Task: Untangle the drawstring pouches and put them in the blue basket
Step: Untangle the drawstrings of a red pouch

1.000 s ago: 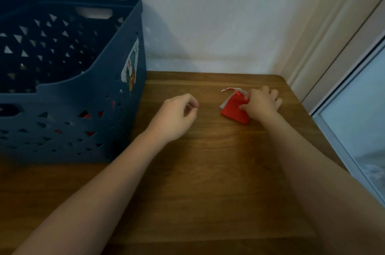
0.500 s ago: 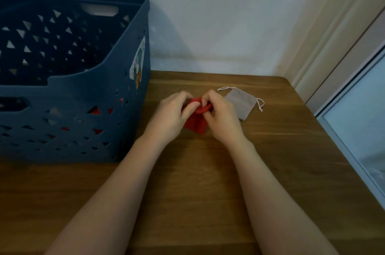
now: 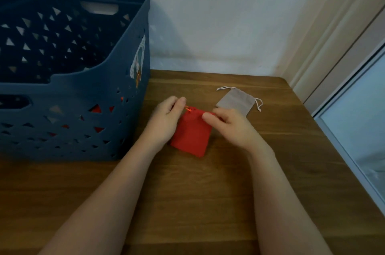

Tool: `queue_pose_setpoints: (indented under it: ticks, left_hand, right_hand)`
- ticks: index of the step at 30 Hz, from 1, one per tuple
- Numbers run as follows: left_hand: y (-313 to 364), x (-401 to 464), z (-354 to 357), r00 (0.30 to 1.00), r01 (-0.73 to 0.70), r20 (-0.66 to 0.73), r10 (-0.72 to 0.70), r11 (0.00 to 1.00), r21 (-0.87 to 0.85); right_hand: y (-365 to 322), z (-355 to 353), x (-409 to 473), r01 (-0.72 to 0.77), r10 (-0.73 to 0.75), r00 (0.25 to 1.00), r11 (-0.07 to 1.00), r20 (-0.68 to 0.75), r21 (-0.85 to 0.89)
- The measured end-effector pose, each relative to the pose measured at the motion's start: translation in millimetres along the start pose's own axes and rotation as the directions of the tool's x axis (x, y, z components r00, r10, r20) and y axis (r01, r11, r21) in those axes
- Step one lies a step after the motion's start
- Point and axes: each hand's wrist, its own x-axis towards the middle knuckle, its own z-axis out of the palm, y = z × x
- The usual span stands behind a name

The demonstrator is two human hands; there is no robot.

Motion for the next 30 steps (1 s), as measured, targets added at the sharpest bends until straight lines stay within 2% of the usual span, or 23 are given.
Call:
queue_pose_setpoints:
  ticks: [1,3,5,7,9,11,13,15,18,20,22,23,25,27,28,30]
  left_hand:
    - [0.9,-0.7,0.9,0.998,0.066,0.026,-0.064,0.994,-0.090]
    - [1.0,-1.1,0.4,0.984,0.170,0.093,-0.152,0.956,-0.238]
    - [1.2,-0.6,-0.8,0.967,0.251,0.129,-0.218,0.891,-0.378]
    - [1.9,0.4,-1.6,0.947,0.320,0.155,-0.283,0.760,-0.565]
    - [3.5,1.5,-2.2,0.921,0.361,0.201,-0.334,0.540,-0.760]
    - [6.4,2.5,-2.5,0.897,0.370,0.236,-0.373,0.343,-0.863]
    - [6.3,4.1,-2.7,0.888,0.339,0.223,-0.403,0.247,-0.908]
    - [3.8,5.2,-1.6,0.887,0.324,0.220,-0.405,0.208,-0.923]
    - [0.6,4.9,0.4,0.890,0.366,0.262,-0.373,0.242,-0.899]
    - [1.5,3.8,0.9,0.886,0.398,0.293,-0.361,0.264,-0.879]
    - [3.5,3.1,0.8,0.890,0.405,0.291,-0.352,0.314,-0.859]
    - [3.6,2.3,0.8,0.897,0.400,0.274,-0.346,0.370,-0.839]
    - [4.8,-0.4,2.5,0.922,0.367,0.208,-0.325,0.570,-0.735]
    - [6.4,-4.4,5.0,0.946,0.318,0.124,-0.300,0.778,-0.542]
    - [7.8,-6.3,6.6,0.956,0.289,0.086,-0.282,0.836,-0.467]
    - [11.2,-9.7,9.6,0.969,0.242,0.060,-0.240,0.868,-0.434]
  right_hand:
    - [4.8,1.0,0.0,-0.020,0.026,0.999,0.981,-0.028,0.195]
    - [11.8,1.6,0.8,-0.057,0.126,0.986,0.872,-0.111,0.485]
    - [11.1,2.3,2.8,-0.048,0.229,0.957,0.732,-0.179,0.680]
    - [9.8,0.9,5.9,-0.015,0.297,0.938,0.548,-0.178,0.836]
    - [6.3,-1.2,4.9,0.012,0.303,0.946,0.322,-0.115,0.947]
    - [7.8,-3.4,3.7,0.043,0.307,0.950,0.081,-0.066,0.996]
    - [8.7,-4.5,3.4,0.088,0.343,0.938,-0.089,-0.052,0.992]
    - [4.4,-3.5,4.4,0.120,0.364,0.929,-0.123,-0.068,0.985]
    - [-4.2,-0.7,5.4,0.118,0.325,0.941,-0.041,-0.098,0.992]
    - [-6.0,2.1,6.5,0.067,0.297,0.948,0.163,-0.114,0.984]
    - [-5.7,7.7,6.4,0.019,0.257,0.955,0.439,-0.146,0.898]
    - [-6.1,11.2,5.6,-0.006,0.224,0.963,0.569,-0.148,0.822]
    - [-9.0,16.8,4.2,-0.042,0.156,0.980,0.765,-0.121,0.643]
    - [-10.7,20.8,3.1,-0.039,0.102,0.990,0.858,-0.094,0.513]
    - [-11.3,22.2,2.4,-0.026,0.080,0.992,0.885,-0.097,0.464]
    - [-13.4,24.0,0.8,0.002,0.051,0.991,0.918,-0.122,0.397]
